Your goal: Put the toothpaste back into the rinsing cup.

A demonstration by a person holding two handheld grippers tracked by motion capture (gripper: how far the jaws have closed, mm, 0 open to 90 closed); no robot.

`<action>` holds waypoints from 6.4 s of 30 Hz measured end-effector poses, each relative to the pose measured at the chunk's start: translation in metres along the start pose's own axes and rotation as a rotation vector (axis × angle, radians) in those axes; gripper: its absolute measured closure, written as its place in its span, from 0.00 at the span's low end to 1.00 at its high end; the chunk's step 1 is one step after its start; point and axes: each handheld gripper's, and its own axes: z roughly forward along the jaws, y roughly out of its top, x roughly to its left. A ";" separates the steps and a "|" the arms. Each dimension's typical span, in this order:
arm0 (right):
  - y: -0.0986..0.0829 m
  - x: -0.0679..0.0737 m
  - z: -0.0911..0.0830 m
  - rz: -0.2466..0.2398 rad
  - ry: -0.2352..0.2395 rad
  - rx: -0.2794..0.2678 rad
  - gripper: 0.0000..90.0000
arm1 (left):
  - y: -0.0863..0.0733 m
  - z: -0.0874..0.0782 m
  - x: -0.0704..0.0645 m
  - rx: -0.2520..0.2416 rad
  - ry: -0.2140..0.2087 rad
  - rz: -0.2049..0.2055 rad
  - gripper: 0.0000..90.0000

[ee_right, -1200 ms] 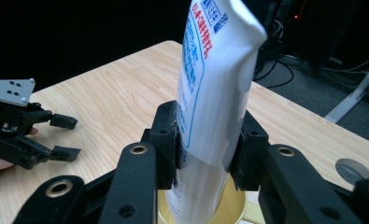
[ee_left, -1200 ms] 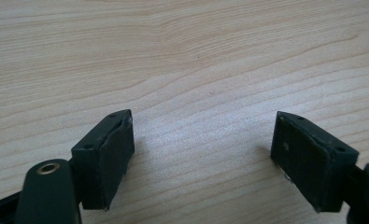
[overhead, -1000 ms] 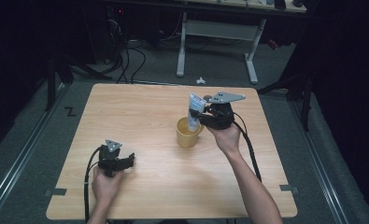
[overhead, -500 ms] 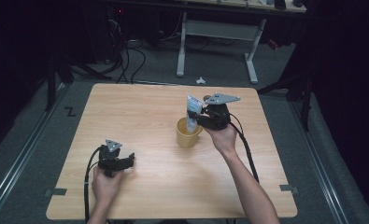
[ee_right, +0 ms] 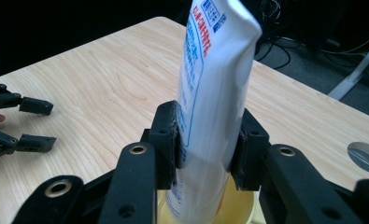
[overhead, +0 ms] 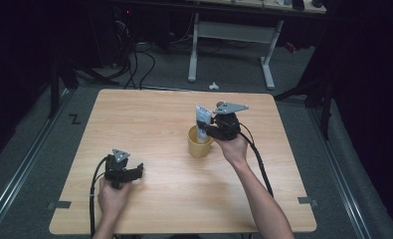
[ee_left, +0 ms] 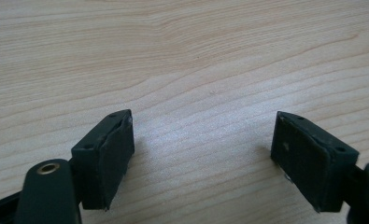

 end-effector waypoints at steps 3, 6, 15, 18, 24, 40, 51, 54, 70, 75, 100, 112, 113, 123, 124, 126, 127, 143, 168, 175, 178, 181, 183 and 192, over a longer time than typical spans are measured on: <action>-0.002 -0.001 0.004 0.003 0.001 0.006 0.74 | 0.000 0.000 0.000 0.000 0.000 0.000 0.24; -0.003 -0.001 0.005 0.004 0.000 0.010 0.74 | 0.000 0.000 0.000 0.000 0.000 0.000 0.24; -0.009 -0.003 0.010 0.018 -0.004 0.023 0.74 | 0.000 0.000 0.000 0.000 0.000 0.000 0.24; -0.011 -0.004 0.011 0.026 -0.008 0.029 0.74 | 0.000 0.000 0.000 0.000 0.000 0.000 0.24; -0.013 -0.004 0.015 0.026 -0.009 0.035 0.74 | 0.000 0.000 0.000 0.001 0.001 0.001 0.24; -0.021 -0.003 0.025 0.022 -0.012 0.071 0.74 | 0.000 0.000 0.000 0.000 -0.001 0.001 0.24; -0.025 -0.001 0.032 0.024 -0.009 0.088 0.74 | 0.000 0.000 0.000 0.000 -0.001 0.001 0.24; -0.026 -0.001 0.032 0.024 -0.011 0.093 0.74 | 0.000 0.000 0.000 0.000 -0.001 0.001 0.24; -0.033 -0.003 0.036 0.032 -0.016 0.114 0.74 | 0.000 0.000 0.000 0.000 -0.001 0.001 0.24; -0.037 -0.003 0.036 0.025 -0.018 0.118 0.74 | 0.000 0.000 0.000 0.000 -0.001 0.001 0.24; -0.043 -0.003 0.024 0.002 -0.002 0.116 0.68 | 0.000 0.000 0.000 0.000 0.000 0.001 0.24; -0.043 -0.002 0.018 0.011 -0.001 0.099 0.54 | 0.000 0.000 0.000 0.000 0.000 0.001 0.24; -0.042 -0.001 0.015 0.008 -0.005 0.097 0.52 | 0.000 0.000 0.000 0.000 0.000 0.001 0.24; -0.041 -0.001 0.002 0.010 -0.018 0.068 0.49 | 0.000 0.000 0.000 0.000 -0.001 0.001 0.24; -0.042 -0.001 0.001 0.010 -0.021 0.068 0.49 | 0.000 0.000 0.000 0.000 0.000 0.001 0.24; -0.042 -0.001 -0.001 0.012 -0.024 0.060 0.49 | 0.000 0.000 0.000 0.000 0.000 0.001 0.24; -0.042 -0.001 -0.003 0.014 -0.027 0.058 0.49 | 0.000 0.000 0.000 0.000 0.000 0.001 0.24; -0.046 -0.004 -0.019 0.024 -0.036 0.026 0.50 | 0.000 0.000 0.000 0.000 0.000 0.001 0.24; -0.056 -0.013 -0.049 0.048 -0.072 -0.023 0.51 | 0.000 0.000 0.000 0.001 0.000 0.002 0.24; -0.060 -0.018 -0.055 0.068 -0.080 -0.026 0.52 | 0.000 0.000 0.000 0.001 0.000 0.002 0.24; -0.061 -0.019 -0.059 0.071 -0.078 -0.037 0.52 | 0.000 0.000 0.000 0.001 0.000 0.002 0.24; -0.063 -0.020 -0.062 0.075 -0.084 -0.046 0.52 | 0.000 0.000 -0.001 0.000 0.001 0.002 0.24; -0.065 -0.021 -0.065 0.086 -0.087 -0.053 0.52 | 0.000 0.000 -0.001 0.000 0.001 0.002 0.24; -0.071 -0.025 -0.074 0.100 -0.115 -0.084 0.52 | 0.000 0.000 -0.001 0.001 0.002 0.002 0.24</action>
